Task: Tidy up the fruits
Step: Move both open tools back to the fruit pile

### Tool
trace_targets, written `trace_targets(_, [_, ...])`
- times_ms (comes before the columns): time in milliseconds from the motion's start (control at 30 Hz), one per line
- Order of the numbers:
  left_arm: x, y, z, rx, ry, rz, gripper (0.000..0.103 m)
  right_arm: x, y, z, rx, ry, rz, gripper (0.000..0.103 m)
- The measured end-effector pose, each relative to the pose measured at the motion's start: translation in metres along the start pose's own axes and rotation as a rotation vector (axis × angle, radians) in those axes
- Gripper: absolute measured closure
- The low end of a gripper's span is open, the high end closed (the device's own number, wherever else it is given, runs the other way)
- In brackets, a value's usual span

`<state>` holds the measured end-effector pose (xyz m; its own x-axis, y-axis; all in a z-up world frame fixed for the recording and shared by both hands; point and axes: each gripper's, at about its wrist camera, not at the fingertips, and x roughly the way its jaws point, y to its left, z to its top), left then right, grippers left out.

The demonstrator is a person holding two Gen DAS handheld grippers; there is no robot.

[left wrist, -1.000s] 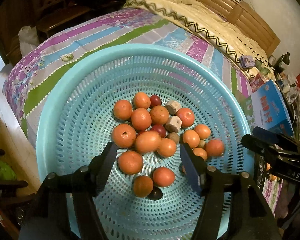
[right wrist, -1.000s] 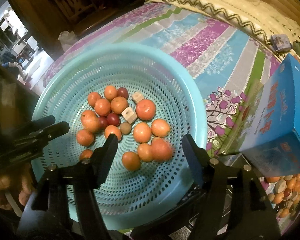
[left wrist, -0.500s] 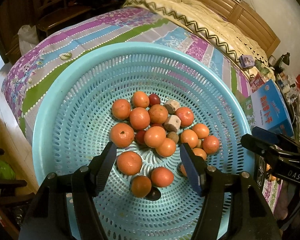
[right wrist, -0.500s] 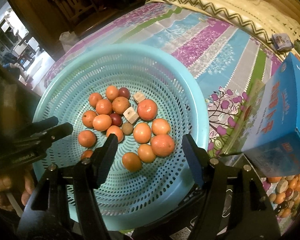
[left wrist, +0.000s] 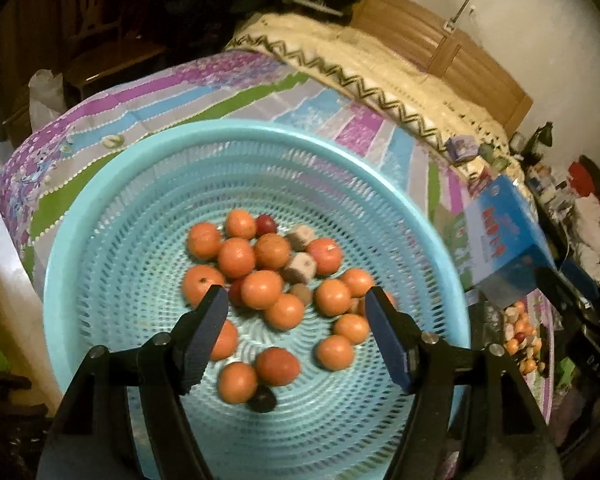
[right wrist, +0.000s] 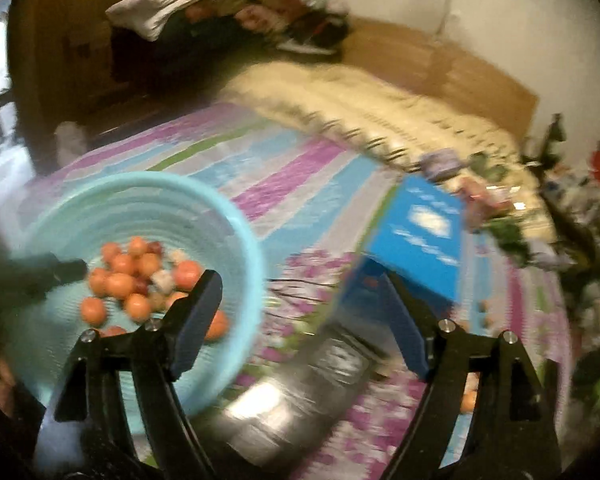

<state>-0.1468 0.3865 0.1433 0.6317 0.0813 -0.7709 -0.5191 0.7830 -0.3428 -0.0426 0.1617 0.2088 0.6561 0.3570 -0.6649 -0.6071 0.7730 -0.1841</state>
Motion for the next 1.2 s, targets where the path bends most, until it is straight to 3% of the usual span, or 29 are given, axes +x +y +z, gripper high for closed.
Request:
trace_targets(167, [-0.01,-0.027,-0.003,0.037,-0.037,-0.021,0.029,-0.021,-0.027,-0.013,0.024,-0.038,-0.1,0.013])
trace_targets(333, [-0.016,-0.064,-0.007,0.098,0.007,-0.107,0.028,-0.039,-0.053,-0.024,0.055,-0.06,-0.15,0.012])
trace_targets(433, [-0.017,-0.089,-0.013,0.144,0.035,-0.1,0.023,-0.05,-0.069,-0.03,0.091,-0.077,-0.164,0.012])
trace_targets(600, [-0.021,-0.128,-0.029,0.211,0.042,-0.106,0.023,-0.069,-0.095,-0.043,0.12,-0.108,-0.205,0.012])
trace_targets(1200, [-0.007,-0.252,-0.086,0.47,0.138,-0.156,0.023,-0.084,-0.166,-0.099,0.227,-0.077,-0.193,0.011])
